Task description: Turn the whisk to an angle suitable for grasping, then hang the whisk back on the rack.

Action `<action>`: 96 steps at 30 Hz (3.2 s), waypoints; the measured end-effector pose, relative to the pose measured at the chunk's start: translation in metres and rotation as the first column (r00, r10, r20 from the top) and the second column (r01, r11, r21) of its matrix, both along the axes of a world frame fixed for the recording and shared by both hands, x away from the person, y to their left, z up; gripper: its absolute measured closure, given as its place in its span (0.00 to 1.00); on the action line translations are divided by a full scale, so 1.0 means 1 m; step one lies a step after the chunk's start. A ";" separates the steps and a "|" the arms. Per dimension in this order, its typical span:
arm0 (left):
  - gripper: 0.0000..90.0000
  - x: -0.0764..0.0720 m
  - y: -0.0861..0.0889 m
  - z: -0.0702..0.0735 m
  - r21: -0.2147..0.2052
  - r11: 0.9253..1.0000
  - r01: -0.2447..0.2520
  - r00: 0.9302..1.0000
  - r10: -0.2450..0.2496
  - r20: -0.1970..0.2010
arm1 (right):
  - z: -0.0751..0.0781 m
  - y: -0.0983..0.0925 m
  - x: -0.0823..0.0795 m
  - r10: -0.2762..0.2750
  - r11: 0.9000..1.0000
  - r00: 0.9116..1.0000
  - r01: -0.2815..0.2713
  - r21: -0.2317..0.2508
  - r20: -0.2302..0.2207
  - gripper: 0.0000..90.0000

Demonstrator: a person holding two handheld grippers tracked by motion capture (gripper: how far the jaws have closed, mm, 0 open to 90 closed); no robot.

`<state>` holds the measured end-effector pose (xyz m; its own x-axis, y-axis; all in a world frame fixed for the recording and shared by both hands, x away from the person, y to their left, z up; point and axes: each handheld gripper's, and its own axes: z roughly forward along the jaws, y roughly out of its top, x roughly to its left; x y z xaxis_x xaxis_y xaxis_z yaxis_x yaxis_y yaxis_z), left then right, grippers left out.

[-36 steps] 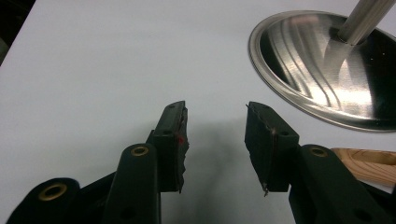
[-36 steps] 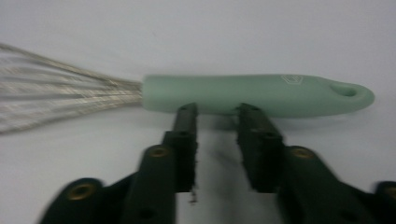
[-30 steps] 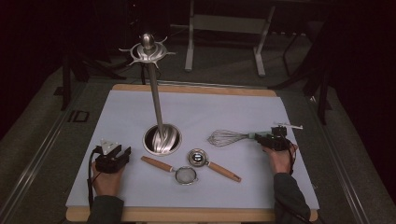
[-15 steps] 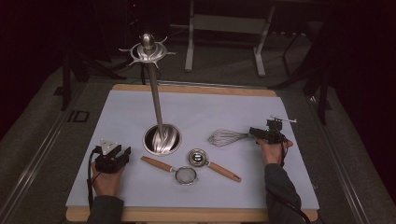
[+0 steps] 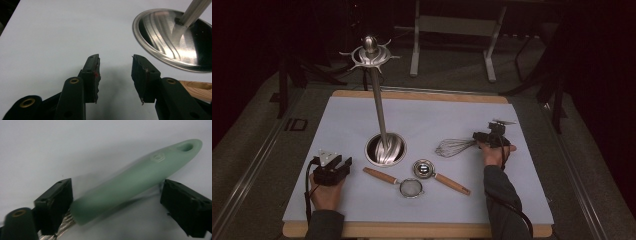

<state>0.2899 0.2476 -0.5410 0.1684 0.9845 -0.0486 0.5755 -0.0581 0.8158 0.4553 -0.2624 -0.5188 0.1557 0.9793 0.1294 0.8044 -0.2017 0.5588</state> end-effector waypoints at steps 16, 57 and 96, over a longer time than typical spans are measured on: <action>0.65 -0.001 -0.001 0.000 0.005 1.000 -0.001 1.000 0.001 0.007 | 0.008 0.009 0.004 0.344 0.937 0.939 -0.341 0.068 -0.029 0.67; 0.64 -0.001 -0.001 0.000 0.007 1.000 -0.003 1.000 0.002 0.009 | 0.022 0.098 -0.015 0.775 0.586 0.540 -0.808 0.056 -0.329 0.77; 0.64 -0.001 -0.003 0.000 0.021 1.000 -0.013 1.000 0.013 0.014 | 0.085 0.107 -0.060 0.881 0.463 0.473 -0.873 -0.154 -0.035 0.77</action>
